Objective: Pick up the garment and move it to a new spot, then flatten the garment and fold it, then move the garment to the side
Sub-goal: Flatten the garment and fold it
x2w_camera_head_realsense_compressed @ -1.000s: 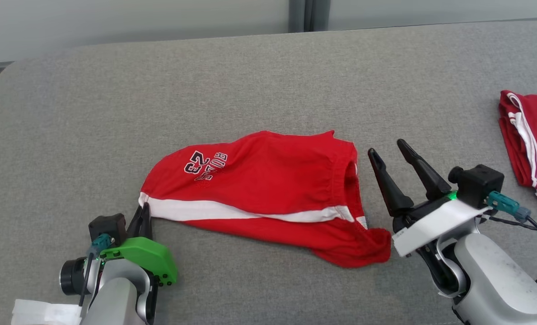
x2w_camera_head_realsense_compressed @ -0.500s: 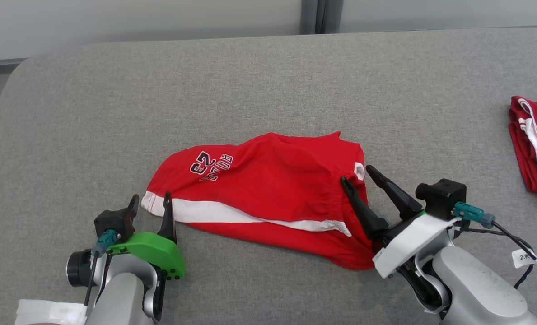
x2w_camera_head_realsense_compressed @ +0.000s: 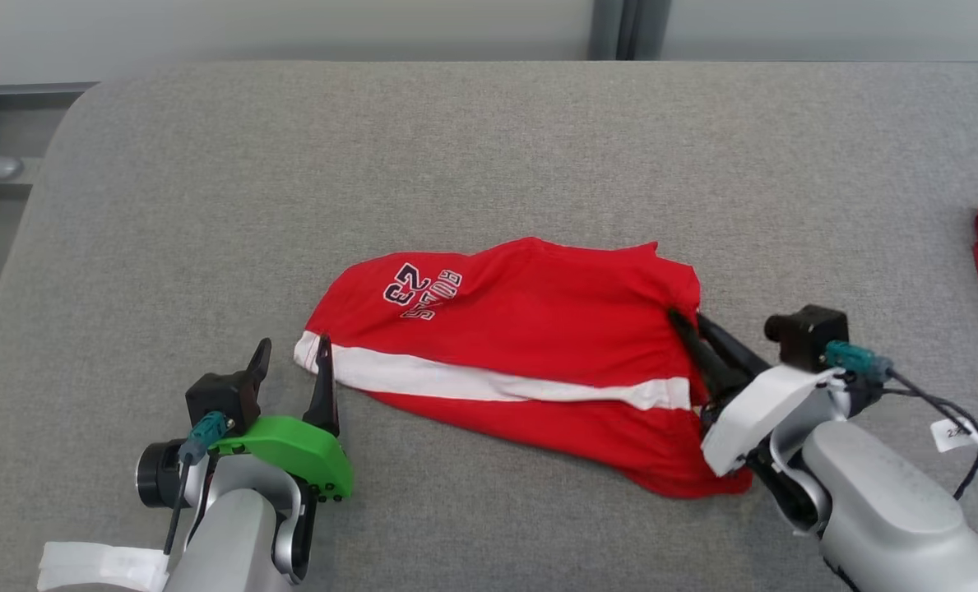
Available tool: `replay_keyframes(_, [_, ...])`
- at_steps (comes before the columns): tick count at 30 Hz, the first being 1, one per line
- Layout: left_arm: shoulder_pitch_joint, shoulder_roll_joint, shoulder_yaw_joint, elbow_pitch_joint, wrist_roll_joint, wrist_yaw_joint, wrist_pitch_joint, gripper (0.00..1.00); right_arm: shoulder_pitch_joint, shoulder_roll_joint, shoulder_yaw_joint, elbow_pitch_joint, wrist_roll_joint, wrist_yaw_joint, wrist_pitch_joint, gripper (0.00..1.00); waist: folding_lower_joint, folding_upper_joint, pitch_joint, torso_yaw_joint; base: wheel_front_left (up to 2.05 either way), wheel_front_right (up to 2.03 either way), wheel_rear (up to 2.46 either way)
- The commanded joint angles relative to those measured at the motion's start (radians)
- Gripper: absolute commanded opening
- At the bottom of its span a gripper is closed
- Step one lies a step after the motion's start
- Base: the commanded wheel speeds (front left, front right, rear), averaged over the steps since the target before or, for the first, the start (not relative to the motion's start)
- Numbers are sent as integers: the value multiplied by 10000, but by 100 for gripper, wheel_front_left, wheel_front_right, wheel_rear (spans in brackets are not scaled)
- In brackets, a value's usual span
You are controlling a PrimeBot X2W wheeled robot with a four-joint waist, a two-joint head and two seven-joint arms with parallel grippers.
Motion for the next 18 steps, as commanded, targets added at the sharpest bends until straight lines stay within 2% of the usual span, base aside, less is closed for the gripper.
replay_keyframes(1, [158,31,-43,-56,-31,37,-24,100,-166,-49,-278,149,20,-6,-22,0,0,-1,-17,173,0,0,0])
replay_keyframes(7, [275,29,-224,-196,-149,97,-26,100,-397,-113,-1129,1229,-292,-6,-22,0,0,-1,-60,398,0,0,0])
replay_keyframes(8, [301,29,-265,-203,-173,102,-24,100,-476,-161,-1252,1542,-434,-6,-22,24,0,-1,-61,425,0,0,0])
replay_keyframes(9, [313,31,-308,-200,-198,115,-26,100,-529,-159,-1352,1850,-507,-6,-22,100,0,-1,-67,450,0,0,0])
replay_keyframes(13, [347,31,-418,-182,-231,152,-24,100,-720,-49,-1948,2511,-828,-6,-22,100,0,-1,-145,494,0,0,0])
replay_keyframes(14, [416,31,-421,-177,-247,198,-24,100,-704,26,-2483,2616,-1096,-6,-22,100,0,-1,-273,465,0,0,0])
replay_keyframes(18, [635,32,-255,-321,-31,275,-24,100,-142,284,-3393,2020,-1884,-5,-21,100,0,-1,-651,261,0,0,0])
